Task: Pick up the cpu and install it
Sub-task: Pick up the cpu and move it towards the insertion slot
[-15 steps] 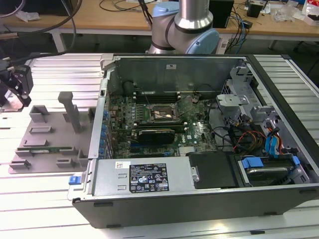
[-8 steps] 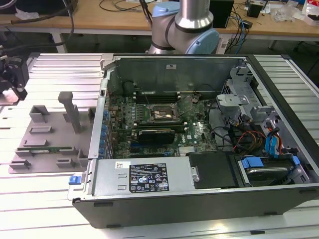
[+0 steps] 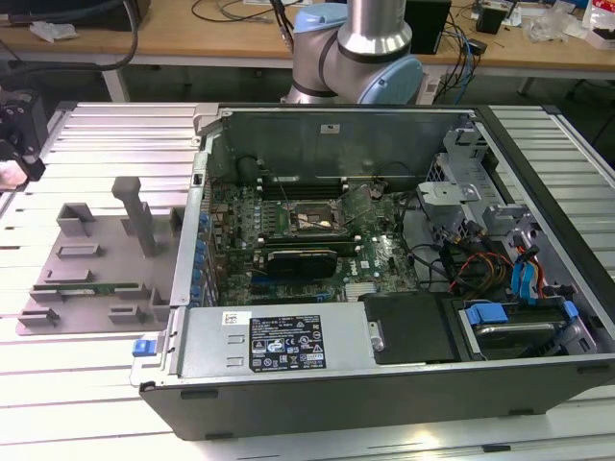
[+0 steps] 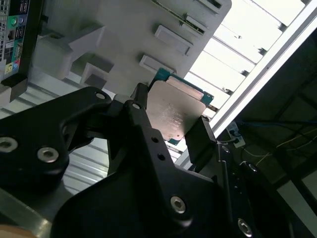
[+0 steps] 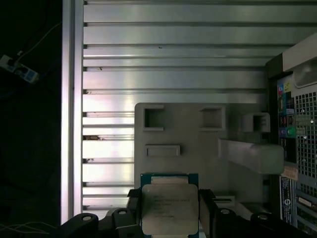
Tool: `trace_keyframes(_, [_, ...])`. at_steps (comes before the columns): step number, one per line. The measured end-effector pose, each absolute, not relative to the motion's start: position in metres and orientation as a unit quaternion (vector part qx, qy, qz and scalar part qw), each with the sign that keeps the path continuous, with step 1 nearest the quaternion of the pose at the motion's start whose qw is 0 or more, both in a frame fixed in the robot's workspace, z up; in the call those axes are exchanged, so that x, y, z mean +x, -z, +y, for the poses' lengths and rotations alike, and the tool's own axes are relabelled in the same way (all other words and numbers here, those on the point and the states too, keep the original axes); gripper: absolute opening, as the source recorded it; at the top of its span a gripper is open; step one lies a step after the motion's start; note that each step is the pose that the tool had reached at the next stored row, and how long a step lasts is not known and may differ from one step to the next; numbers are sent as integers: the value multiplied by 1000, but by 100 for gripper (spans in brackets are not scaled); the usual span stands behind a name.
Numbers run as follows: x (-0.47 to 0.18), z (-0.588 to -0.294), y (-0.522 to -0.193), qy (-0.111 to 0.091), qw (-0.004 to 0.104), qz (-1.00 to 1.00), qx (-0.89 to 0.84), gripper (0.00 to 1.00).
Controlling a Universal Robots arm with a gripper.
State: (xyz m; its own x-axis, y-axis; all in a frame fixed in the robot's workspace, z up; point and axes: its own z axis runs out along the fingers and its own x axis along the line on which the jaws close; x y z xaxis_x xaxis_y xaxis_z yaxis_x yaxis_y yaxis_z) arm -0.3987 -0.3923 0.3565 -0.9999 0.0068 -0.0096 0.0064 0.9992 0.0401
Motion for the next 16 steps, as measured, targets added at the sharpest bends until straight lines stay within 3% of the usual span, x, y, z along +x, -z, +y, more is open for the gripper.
trace_keyframes(16, [-399,-392,-399,-20,5,1000,3,55])
